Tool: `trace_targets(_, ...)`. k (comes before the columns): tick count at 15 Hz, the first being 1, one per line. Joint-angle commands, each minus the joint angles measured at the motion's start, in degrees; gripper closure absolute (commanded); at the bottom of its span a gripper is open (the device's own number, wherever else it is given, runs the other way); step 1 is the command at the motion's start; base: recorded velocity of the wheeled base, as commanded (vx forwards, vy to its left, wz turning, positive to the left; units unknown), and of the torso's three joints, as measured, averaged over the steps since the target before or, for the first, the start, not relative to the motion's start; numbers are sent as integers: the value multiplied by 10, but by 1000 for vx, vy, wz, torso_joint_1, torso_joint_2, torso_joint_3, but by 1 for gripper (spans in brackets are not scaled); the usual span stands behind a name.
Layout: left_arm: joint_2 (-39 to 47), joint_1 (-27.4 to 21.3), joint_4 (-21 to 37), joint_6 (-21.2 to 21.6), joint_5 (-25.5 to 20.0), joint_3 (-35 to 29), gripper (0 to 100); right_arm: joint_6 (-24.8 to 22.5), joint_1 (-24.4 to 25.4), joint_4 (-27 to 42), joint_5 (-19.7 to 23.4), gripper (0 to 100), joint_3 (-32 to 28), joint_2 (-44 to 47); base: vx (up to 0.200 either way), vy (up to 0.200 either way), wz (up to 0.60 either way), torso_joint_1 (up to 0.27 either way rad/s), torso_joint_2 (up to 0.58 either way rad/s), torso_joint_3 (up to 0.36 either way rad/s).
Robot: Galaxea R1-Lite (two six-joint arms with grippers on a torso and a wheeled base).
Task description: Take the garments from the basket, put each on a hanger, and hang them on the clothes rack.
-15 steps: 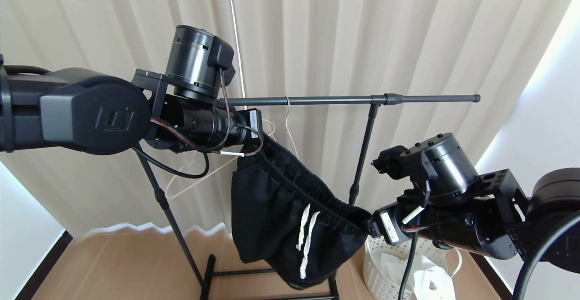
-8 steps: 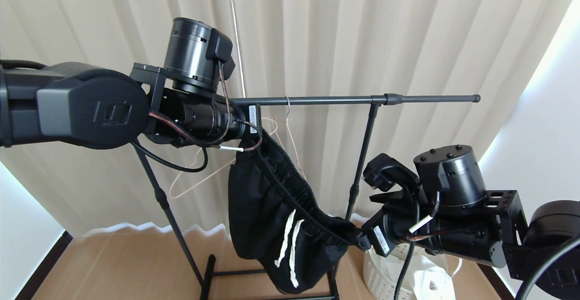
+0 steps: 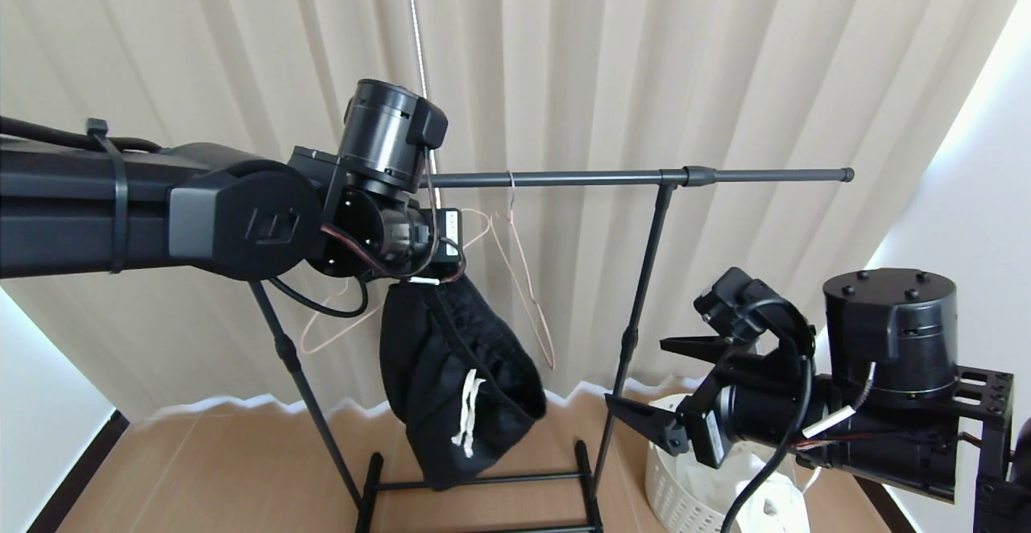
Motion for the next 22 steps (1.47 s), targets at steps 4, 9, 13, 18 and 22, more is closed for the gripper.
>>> trace_targets(4,-18,-25,2,-1,-1,11,100,-3,0,-2,-1,0,-13,4,0,0,0,0,0,0)
trace_targets(9,-65,-55,2,5,-1,48,100,-20,0,-1,-2,0,-85,81,0,0,0,0,0,0)
trace_targets(13,-80,-78,2,11,-1,49,100,-31,-3,-1,-3,0,-117,126,0,0,0,0,0,0)
trace_targets(18,-82,-97,1,19,-1,47,100,-32,11,-2,-3,0,-132,168,0,0,0,0,0,0)
trace_targets(22,-84,-97,1,19,-1,47,100,-33,39,-2,-3,0,-130,171,0,0,0,0,0,0)
